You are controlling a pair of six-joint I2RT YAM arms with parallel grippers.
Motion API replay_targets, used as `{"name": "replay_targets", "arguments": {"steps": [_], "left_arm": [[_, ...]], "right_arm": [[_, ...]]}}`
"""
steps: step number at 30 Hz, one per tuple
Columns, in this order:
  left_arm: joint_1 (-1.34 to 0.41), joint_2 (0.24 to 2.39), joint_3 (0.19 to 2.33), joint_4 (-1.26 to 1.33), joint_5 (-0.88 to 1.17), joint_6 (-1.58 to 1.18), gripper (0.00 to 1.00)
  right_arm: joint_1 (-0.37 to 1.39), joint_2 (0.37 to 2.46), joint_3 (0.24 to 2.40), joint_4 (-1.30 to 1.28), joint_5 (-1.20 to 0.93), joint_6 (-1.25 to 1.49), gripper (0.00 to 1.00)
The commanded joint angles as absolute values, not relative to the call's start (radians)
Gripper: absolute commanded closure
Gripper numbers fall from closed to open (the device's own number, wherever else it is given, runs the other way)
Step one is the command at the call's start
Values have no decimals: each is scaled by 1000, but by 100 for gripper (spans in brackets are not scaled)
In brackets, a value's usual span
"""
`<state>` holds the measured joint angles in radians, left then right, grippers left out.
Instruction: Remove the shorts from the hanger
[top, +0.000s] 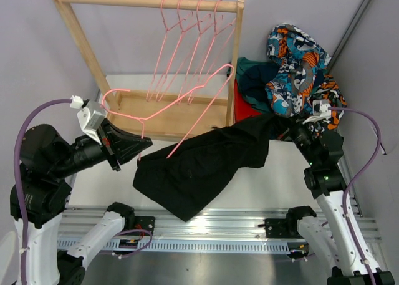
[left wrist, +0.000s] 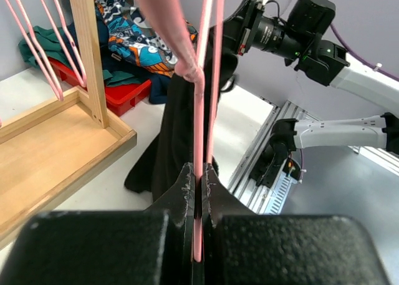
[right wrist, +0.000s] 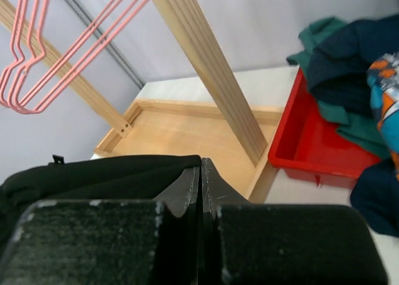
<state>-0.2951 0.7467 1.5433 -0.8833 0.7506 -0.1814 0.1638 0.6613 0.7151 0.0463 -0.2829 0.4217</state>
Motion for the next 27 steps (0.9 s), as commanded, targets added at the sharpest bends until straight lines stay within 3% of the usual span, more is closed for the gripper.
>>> {"name": "replay_targets", "arguments": {"steps": [1, 5, 8, 9, 12, 15, 18, 22, 27], "left_arm": [[-305, 741, 1571, -870, 735, -167, 100], [-305, 744, 1554, -848, 689, -173, 100], [-305, 752, 1569, -844, 524, -181, 100], [-305, 756, 1577, -865, 456, -179, 100], [-305, 759, 1623, -931, 136, -181, 100], [-304, 730, 1637, -978, -51, -170, 100], [-304, 724, 1651, -1046, -106, -166, 100], [-304, 690, 1593, -1101, -161, -167, 100], [-304, 683, 1543, -1108, -147, -166, 100]], "right_arm": [[121, 672, 696, 67, -317, 477, 100], [263, 667, 672, 104, -457, 447, 100], [605, 666, 692, 19, -231, 312, 100], [750, 672, 713, 5, -65, 289, 100], [848, 713, 777, -54, 93, 238, 100], [812, 767, 872, -98, 155, 206, 100], [747, 834, 960, -109, 172, 166, 100], [464, 1012, 1257, -133, 129, 181, 100], [155, 1420, 1728, -167, 14, 293, 100]]}}
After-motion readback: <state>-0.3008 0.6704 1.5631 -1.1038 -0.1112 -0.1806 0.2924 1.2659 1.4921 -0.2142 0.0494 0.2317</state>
